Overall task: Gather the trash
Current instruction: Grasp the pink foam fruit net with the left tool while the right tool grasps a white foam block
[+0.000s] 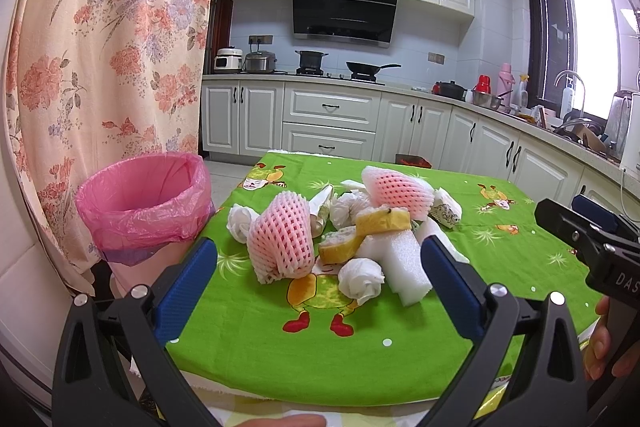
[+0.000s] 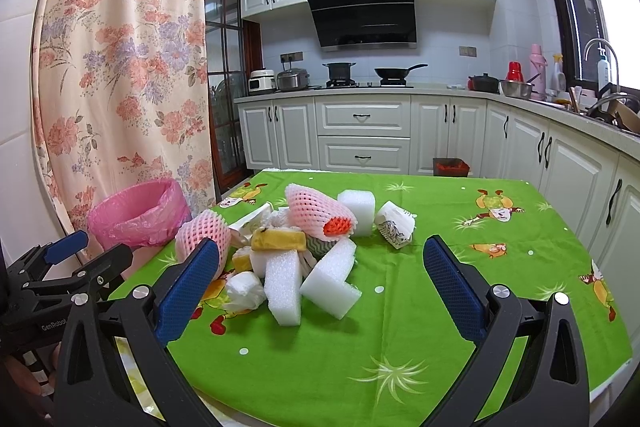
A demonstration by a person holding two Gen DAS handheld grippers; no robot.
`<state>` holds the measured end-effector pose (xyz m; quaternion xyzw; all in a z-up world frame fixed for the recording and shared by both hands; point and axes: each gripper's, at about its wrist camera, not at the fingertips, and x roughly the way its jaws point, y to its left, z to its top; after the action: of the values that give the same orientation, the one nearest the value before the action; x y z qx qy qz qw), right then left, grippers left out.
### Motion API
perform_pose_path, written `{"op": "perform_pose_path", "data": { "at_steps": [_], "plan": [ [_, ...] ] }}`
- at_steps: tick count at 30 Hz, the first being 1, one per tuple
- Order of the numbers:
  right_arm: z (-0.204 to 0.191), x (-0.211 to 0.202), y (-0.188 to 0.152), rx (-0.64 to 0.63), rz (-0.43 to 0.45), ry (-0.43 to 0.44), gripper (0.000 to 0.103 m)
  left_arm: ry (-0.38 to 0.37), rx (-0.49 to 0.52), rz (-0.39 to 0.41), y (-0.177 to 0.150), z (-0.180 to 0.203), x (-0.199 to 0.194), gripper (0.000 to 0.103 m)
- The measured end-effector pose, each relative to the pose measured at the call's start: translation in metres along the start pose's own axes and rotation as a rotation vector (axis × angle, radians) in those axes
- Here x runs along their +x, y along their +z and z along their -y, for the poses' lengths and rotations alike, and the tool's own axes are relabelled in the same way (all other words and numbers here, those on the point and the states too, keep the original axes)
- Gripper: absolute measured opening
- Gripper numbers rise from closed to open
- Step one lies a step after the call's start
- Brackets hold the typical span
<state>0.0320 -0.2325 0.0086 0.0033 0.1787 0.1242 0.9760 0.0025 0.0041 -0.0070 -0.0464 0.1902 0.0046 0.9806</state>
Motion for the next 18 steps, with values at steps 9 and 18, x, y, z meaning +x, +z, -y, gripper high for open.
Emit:
{"op": "perform_pose_path", "data": {
  "at_steps": [9, 18],
  "plan": [
    [-0.002, 0.002, -0.005, 0.008, -0.017, -0.005, 0.096, 0.005, -0.001, -0.017, -0.006, -0.002, 0.002, 0.099],
    [0.002, 0.029, -0.019, 0.008, -0.095, -0.023, 0.096, 0.002, 0.005, -0.079, -0.007, -0.018, 0.026, 0.099]
  ]
}}
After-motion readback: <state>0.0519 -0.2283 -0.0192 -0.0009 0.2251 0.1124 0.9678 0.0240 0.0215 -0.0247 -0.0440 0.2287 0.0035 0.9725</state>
